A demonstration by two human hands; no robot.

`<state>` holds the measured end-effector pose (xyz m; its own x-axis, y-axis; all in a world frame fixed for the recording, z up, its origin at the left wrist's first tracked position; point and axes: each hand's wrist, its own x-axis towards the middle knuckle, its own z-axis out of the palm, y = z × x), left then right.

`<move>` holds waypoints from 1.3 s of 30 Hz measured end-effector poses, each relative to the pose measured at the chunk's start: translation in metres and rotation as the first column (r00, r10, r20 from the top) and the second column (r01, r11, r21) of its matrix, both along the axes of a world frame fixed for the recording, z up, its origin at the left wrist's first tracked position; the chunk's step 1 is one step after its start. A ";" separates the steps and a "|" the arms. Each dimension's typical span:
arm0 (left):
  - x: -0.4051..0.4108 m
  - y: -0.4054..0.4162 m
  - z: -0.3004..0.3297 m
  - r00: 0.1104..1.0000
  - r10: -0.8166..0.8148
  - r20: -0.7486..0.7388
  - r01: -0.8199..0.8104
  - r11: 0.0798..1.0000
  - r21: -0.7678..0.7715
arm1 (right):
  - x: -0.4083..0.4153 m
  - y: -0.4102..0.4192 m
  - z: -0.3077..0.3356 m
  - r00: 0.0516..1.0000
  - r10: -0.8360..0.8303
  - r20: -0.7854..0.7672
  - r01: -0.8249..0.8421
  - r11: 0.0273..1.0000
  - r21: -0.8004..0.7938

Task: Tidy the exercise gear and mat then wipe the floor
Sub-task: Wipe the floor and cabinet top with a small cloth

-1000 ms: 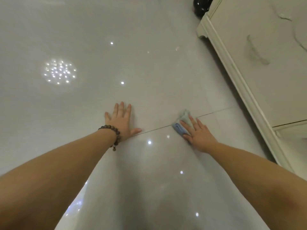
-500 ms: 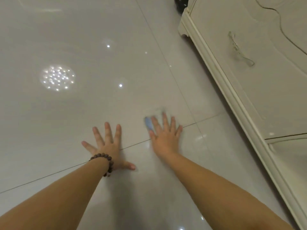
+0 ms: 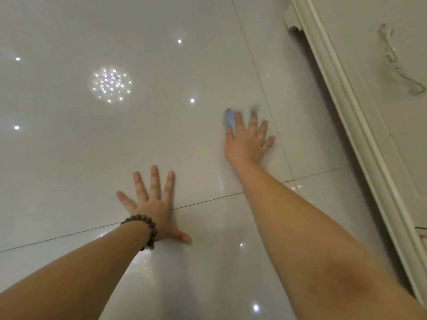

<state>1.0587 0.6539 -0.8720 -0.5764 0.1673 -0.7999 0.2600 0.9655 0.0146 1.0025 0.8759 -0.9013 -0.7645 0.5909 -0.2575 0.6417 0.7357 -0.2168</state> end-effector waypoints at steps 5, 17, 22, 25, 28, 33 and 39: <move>0.001 -0.002 -0.003 1.000 -0.012 -0.016 0.012 1.000 -0.001 | 0.002 -0.082 0.002 0.755 0.655 -0.042 -0.655 0.755 -0.006; 0.003 -0.009 -0.008 0.999 -0.047 -0.023 0.049 0.996 0.074 | -0.002 -0.019 0.000 0.988 -0.150 -0.032 0.150 0.989 0.007; 0.002 -0.010 -0.009 0.999 -0.051 -0.009 0.052 0.995 0.080 | -0.018 -0.125 0.002 0.655 0.755 -0.024 -0.755 0.655 -0.005; 0.002 -0.012 -0.012 0.999 -0.043 -0.027 0.045 0.993 0.107 | -0.022 -0.046 -0.005 0.755 0.653 -0.050 -0.643 0.754 0.138; 0.003 -0.013 -0.014 0.998 -0.045 -0.041 0.049 0.992 0.115 | 0.010 0.055 -0.006 0.999 -0.014 -0.041 0.020 0.988 0.154; 0.002 -0.015 -0.015 0.998 -0.038 -0.053 0.045 0.990 0.136 | 0.038 -0.001 -0.002 0.988 -0.153 0.008 0.152 0.986 0.073; 0.002 -0.016 -0.012 0.996 -0.032 -0.080 0.043 0.991 0.130 | 0.141 -0.030 -0.007 0.829 0.559 0.006 -0.557 0.826 0.083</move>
